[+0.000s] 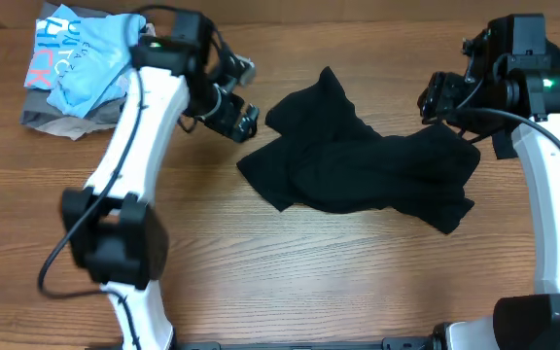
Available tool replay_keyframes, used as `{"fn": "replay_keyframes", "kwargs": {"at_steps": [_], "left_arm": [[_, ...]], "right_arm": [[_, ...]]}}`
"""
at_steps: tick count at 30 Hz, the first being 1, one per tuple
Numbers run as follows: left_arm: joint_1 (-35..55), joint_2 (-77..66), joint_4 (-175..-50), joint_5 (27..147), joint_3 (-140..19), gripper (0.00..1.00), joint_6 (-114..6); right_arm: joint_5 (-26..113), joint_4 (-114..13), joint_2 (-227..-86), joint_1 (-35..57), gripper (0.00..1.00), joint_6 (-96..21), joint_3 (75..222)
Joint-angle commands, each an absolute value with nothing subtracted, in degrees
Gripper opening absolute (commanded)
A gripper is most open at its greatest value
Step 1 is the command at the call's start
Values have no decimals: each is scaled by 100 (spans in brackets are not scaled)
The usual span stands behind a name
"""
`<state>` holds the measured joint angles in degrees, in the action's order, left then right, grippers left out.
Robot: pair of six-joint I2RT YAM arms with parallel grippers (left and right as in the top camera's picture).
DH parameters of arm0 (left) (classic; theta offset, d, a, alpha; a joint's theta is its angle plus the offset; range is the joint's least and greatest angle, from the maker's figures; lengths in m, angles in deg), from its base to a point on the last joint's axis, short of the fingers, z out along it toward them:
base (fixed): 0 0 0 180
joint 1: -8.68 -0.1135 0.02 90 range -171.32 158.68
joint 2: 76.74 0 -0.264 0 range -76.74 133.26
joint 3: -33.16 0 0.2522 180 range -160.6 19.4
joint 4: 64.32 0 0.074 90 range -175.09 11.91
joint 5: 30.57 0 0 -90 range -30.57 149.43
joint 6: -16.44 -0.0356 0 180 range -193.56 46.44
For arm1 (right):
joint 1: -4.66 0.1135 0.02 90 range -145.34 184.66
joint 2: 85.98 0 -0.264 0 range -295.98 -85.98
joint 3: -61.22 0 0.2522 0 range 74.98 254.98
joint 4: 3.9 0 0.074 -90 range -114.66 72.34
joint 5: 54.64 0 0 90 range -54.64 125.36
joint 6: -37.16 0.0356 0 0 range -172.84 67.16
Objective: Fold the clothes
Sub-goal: 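Grasp the shirt's left end with the left gripper and lift it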
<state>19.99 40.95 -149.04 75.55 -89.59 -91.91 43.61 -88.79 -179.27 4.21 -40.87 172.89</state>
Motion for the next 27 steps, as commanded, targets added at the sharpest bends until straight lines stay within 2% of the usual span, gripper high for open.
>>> {"fn": "replay_keyframes", "kwargs": {"at_steps": [1, 10, 16, 24, 26, 27], "left_arm": [[2032, 4770, -14771, 7647, -8887, 98, -9939], [2168, 5647, -14367, 8241, -8887, 93, -11137], [2508, 5828, -13704, 8200, -8887, 88, -11132], [2738, 6069, -12821, 8031, -8884, 86, -10737], [2771, 6163, -12708, 8031, -8884, 82, -10616], [2795, 6206, -12664, 8045, -8884, 75, -10566]], "right_arm": [[4311, -8744, -17960, 388, 69, -4061, 16882], [4400, -8619, -17960, 388, 69, -4058, 16423], [4398, -8560, -17960, 388, 69, -4058, 16342], [4396, -8541, -17960, 388, 68, -4058, 16342], [4396, -8532, -17960, 388, 68, -4058, 16342], [4396, -8519, -17960, 388, 66, -4058, 16342]]}}
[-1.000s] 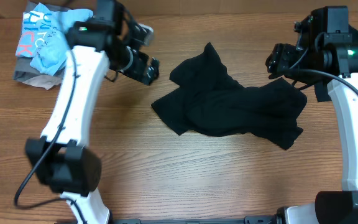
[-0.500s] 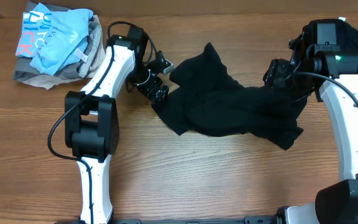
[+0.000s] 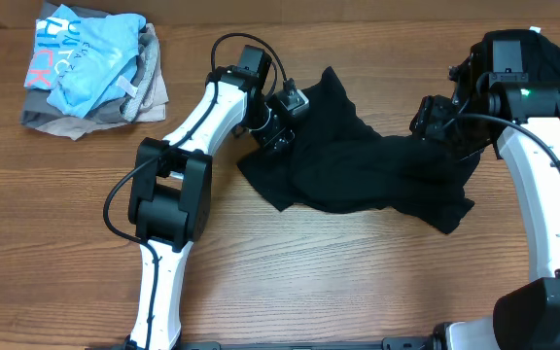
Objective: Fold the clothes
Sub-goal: 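Grasp the shirt's left end with the left gripper and lift it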
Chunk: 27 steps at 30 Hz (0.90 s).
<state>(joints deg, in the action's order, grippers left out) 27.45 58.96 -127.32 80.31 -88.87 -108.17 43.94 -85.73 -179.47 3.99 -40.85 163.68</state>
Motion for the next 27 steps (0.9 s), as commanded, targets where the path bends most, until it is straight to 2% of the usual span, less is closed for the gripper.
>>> {"fn": "replay_keyframes", "kwargs": {"at_steps": [1, 2, 3, 4, 5, 6, 11, 16, 22, 27], "left_arm": [[2823, 6233, -12642, 8049, -8884, 66, -10509], [2847, 6254, -12623, 8047, -8887, 61, -10457], [2865, 6254, -12607, 8047, -8884, 49, -10398], [2893, 6254, -12579, 8045, -8887, 25, -10282], [2902, 6252, -12566, 8047, -8889, 9, -10225], [2906, 6252, -12564, 8047, -8902, 4, -10160], [2847, 6110, -12859, 8027, -9168, 4, -9714], [2439, 5577, -13982, 7846, -10441, 4, -8949], [2216, 4834, -15095, 7330, -11667, 4, -8872], [2218, 4130, -15392, 6764, -11783, 4, -8750]], "right_arm": [[4396, -8501, -17958, 388, 64, -4058, 16342], [4396, -8495, -17960, 388, 64, -4058, 16342], [4396, -8495, -17960, 388, 62, -4056, 16342], [4394, -8495, -17958, 388, 61, -4056, 16342], [4394, -8497, -17960, 388, 60, -4056, 16342], [4394, -8499, -17960, 388, 58, -4056, 16342], [4396, -8545, -17960, 388, 56, -4034, 16342], [4398, -8545, -17960, 388, 56, -4032, 16342], [4398, -8512, -17960, 388, 56, -4034, 16329], [4636, -8359, -17960, 388, 56, -4041, 15975]]}}
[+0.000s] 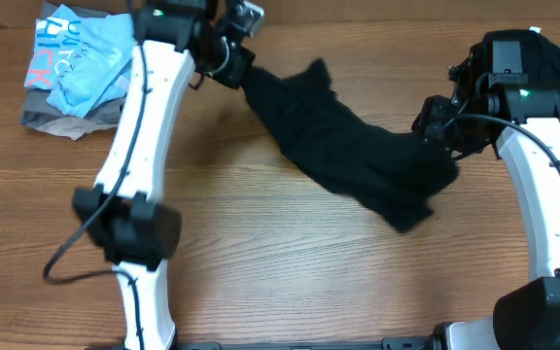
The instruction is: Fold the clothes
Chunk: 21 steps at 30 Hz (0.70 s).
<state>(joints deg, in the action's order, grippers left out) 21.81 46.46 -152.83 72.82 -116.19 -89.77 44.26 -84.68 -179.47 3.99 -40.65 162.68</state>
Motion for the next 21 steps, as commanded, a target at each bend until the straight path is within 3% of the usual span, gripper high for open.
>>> {"fn": "replay_keyframes", "kwargs": {"at_steps": [1, 13, 21], "left_arm": [[2218, 4021, -15427, 6659, -11783, 4, -8713], [2220, 3723, -15497, 6609, -11774, 4, -8675], [2220, 3723, -15543, 6606, -11774, 4, -8678]], "right_arm": [[4761, -8265, -17960, 388, 56, -4067, 15835], [5491, -5957, -18013, 1046, 57, -4837, 14180], [5191, -4910, -18751, 1413, 62, -4452, 14056]]}}
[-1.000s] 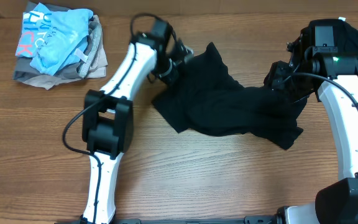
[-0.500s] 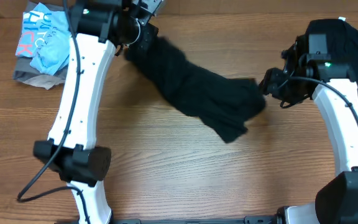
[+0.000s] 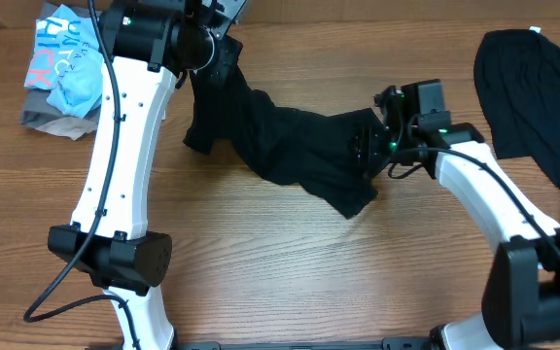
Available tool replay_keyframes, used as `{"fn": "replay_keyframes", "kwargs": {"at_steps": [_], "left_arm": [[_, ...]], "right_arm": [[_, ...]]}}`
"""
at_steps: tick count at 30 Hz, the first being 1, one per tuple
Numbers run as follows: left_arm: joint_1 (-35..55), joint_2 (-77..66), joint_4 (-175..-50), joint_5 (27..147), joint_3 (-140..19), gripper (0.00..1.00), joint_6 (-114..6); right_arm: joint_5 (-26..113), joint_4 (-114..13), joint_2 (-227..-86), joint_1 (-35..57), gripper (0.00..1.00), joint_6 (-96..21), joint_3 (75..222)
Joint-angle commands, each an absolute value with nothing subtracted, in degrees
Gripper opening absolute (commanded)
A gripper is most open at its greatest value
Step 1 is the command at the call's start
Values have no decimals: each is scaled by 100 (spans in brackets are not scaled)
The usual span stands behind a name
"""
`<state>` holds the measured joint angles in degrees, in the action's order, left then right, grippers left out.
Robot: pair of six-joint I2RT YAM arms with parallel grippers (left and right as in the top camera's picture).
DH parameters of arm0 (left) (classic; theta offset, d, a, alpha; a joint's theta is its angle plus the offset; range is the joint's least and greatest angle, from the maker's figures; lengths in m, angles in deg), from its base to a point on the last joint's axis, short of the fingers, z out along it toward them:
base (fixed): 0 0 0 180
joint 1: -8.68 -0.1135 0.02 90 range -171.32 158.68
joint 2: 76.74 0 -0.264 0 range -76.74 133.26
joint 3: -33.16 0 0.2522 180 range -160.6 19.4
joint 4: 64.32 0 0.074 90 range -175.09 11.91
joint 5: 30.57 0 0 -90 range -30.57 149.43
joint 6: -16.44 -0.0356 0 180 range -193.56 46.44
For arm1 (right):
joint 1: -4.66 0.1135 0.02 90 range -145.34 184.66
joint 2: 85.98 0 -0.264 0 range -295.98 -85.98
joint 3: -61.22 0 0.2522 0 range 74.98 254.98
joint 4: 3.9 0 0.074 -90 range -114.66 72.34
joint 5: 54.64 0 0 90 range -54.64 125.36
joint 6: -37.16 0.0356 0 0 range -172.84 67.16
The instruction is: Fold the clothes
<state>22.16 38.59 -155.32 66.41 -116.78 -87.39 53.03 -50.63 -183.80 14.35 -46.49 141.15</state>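
A black garment (image 3: pixel 280 136) hangs in a crumpled band across the middle of the table. Its left end is lifted at the far left, where my left gripper (image 3: pixel 219 41) is shut on it. A flap droops below that grip to the wood. The right end is bunched at my right gripper (image 3: pixel 366 148), which is shut on the cloth near the table's centre-right. The fingers of both grippers are mostly hidden by fabric and arm parts.
A pile of light blue and grey clothes (image 3: pixel 76 68) lies at the far left corner. A second black garment (image 3: pixel 533 97) is spread at the far right edge. Bare wooden tabletop (image 3: pixel 290 272) fills the near half.
Both grippers have moved left with the black garment. The right gripper now sits near the centre instead of the right side, and the cloth lies farther left and more bunched.
The black garment first lay crumpled in the middle, with the left gripper beside its left edge and the right gripper at its right end. Then the left gripper was on the cloth's left part, then held it raised at the far left. Now both hold it farther left.
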Motion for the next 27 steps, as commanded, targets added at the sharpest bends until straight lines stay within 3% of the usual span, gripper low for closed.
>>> {"fn": "replay_keyframes", "kwargs": {"at_steps": [1, 9, 11, 12, 13, 27], "left_arm": [[2220, 3723, -15547, 6606, -11774, 4, -8675], [2220, 3723, -15543, 6609, -11774, 4, -8616], [2220, 3723, -15543, 6609, -11774, 4, -8614], [2220, 3723, -15543, 6604, -11774, 4, -8581], [2220, 3723, -15543, 6606, -11774, 4, -8562], [2001, 3713, -15538, 6049, -11774, 4, -8074]], "right_arm": [[5189, -4845, -18861, 1413, 62, -4367, 14056], [5202, -4364, -19261, 1415, 43, -4058, 14056], [5272, -4198, -19263, 1413, 26, -3995, 14060], [5371, -4045, -19263, 1411, 11, -3877, 14076], [5434, -3979, -19261, 1391, 4, -3818, 14102], [5434, -4884, -19261, -193, 4, -3827, 16773]]}}
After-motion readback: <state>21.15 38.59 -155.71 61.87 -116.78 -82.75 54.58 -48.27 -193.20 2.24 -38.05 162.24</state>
